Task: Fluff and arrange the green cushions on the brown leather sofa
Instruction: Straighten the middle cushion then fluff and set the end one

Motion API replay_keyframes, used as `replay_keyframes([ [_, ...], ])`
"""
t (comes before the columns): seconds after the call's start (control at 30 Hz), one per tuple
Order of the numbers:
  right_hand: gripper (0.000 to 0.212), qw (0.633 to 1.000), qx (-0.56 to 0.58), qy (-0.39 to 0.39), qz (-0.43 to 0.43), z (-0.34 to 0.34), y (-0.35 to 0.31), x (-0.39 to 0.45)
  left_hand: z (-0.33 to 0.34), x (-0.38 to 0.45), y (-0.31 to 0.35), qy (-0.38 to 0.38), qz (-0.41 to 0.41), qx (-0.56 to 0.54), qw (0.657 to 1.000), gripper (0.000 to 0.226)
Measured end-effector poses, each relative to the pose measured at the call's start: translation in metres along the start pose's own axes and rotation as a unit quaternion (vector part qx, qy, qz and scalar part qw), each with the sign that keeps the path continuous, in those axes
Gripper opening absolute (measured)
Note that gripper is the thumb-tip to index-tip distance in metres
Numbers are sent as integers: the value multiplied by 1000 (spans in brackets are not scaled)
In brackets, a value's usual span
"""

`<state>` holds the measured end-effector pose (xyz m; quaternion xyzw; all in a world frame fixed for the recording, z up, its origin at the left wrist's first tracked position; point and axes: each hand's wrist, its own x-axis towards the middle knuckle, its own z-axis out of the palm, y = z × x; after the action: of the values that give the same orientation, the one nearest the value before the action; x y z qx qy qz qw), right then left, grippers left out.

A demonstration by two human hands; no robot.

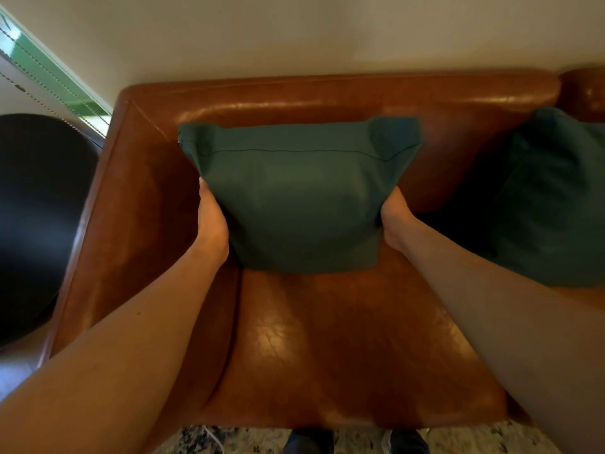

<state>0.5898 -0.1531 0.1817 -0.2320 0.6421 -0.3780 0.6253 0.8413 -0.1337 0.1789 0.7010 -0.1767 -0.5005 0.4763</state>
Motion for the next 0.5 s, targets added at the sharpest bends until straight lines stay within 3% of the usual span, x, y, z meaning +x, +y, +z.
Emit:
replay_keyframes([
  [0.27, 49, 995, -97, 16, -3, -42, 8, -3, 8, -14, -35, 81, 4, 32, 996, 66],
  [0.4, 52, 979, -202, -17, -20, -79, 29, -16, 8, -23, -69, 126, -8, 119, 985, 74],
  [0.5, 52, 970, -243, -23, 10, -123, 47, -25, 20, -41, -99, 113, -32, 176, 977, 67],
])
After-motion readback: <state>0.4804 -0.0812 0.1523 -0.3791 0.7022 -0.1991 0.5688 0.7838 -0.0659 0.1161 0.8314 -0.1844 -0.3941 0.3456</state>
